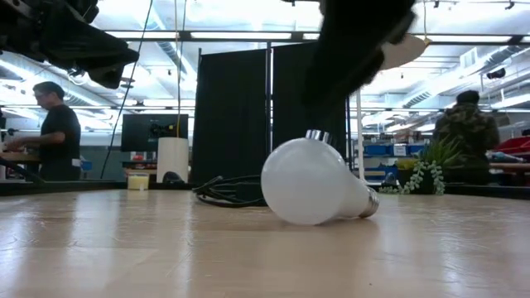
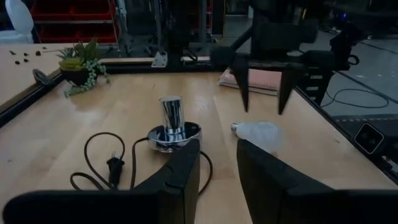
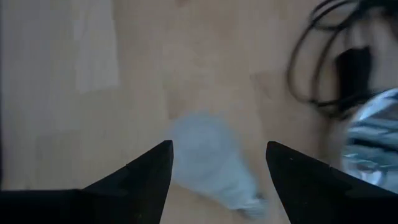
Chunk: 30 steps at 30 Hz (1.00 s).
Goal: Screw lightbulb
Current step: Insert the light bulb into the lamp
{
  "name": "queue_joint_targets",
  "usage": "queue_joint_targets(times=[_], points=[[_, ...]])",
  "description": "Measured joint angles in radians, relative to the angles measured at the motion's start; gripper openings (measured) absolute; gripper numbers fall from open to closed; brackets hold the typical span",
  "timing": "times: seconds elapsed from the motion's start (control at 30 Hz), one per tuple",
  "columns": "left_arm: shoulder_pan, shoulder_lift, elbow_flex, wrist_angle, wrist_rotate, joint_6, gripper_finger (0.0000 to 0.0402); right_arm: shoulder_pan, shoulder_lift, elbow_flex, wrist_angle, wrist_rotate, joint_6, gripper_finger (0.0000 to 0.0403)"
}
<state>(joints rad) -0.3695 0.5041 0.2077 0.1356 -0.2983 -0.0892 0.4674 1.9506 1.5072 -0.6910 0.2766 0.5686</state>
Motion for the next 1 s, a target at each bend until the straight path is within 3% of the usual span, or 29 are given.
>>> queue_joint_targets(times=[0.17, 0.43, 1.0], points=[[0.000, 0.000, 0.000, -0.001, -0.004, -0.002, 0.0111, 0.004, 0.008, 0.029, 0.003, -0.015, -0.123, 0.0266], [0.001, 0.000, 0.000, -0.073, -0.004, -0.025, 0.0111, 0.107, 0.010, 0.034, 0.114, 0.008, -0.164, 0.0266], [0.001, 0.000, 0.000, -0.113, -0.005, -0.129, 0.0111, 0.131, 0.024, 0.033, 0.187, -0.051, -0.020, 0.0238]])
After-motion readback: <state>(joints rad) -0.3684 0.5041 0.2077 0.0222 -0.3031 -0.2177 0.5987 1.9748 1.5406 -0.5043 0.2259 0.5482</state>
